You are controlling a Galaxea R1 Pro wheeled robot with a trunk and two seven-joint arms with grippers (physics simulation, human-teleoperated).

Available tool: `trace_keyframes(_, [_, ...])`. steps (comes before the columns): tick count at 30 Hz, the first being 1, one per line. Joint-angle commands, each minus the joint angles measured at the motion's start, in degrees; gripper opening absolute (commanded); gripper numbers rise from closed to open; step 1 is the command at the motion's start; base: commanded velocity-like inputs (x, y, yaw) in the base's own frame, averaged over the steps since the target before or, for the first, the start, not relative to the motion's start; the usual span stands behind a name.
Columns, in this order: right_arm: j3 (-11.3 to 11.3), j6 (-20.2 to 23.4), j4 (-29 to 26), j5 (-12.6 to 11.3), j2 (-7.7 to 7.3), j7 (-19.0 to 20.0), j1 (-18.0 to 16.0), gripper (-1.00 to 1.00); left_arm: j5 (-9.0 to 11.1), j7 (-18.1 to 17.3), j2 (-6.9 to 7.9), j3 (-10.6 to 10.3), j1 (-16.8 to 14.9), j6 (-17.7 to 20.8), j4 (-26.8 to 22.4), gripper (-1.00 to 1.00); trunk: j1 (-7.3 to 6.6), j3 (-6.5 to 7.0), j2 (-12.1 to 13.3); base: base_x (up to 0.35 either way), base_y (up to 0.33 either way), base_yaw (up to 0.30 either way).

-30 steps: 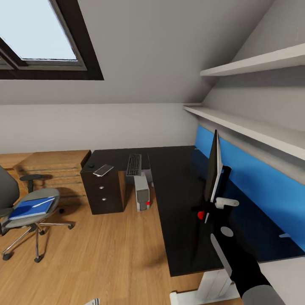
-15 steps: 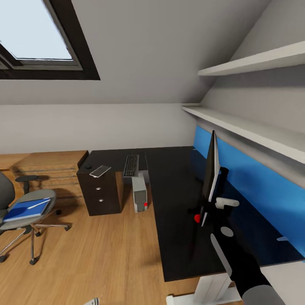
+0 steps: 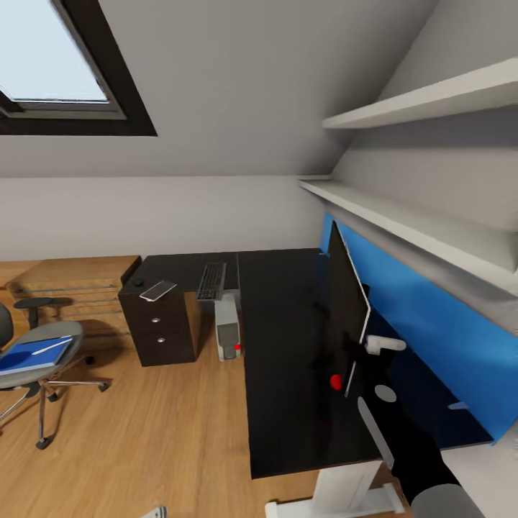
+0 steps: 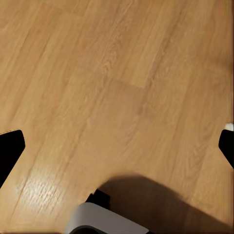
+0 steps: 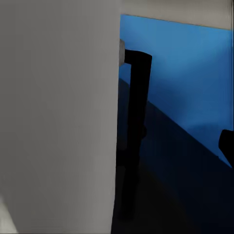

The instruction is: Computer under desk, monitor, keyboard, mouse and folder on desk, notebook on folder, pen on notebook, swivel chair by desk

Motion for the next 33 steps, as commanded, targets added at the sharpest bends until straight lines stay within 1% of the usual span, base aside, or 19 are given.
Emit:
trace_keyframes(1, [0.27,-0.11,-0.02,-0.61,-0.1,-0.47,-0.06,1.0,0.51,0.39,0.04,-0.47,-0.05,-0.29,-0.02,1.0,0.04,-0.13,-0.13,0.0,-0.308,0.0])
trace_keyframes(11, [0.36,-0.16,-0.02,-0.54,-0.1,-0.37,-0.06,1.0,0.56,0.38,-0.01,-0.47,-0.05,-0.2,-0.02,1.0,0.04,-0.13,-0.13,-0.023,-0.307,0.0])
trace_keyframes(13, [0.36,-0.16,-0.02,-0.54,-0.1,-0.35,-0.06,1.0,0.59,0.41,0.02,-0.47,-0.05,-0.2,-0.02,1.0,0.04,-0.13,-0.13,-0.079,-0.161,0.0])
trace_keyframes(33, [0.36,-0.23,-0.02,-0.54,-0.1,-0.08,-0.06,1.0,0.52,0.44,0.04,-0.47,-0.05,-0.29,-0.02,1.0,0.04,-0.13,-0.13,-0.006,-0.011,0.0])
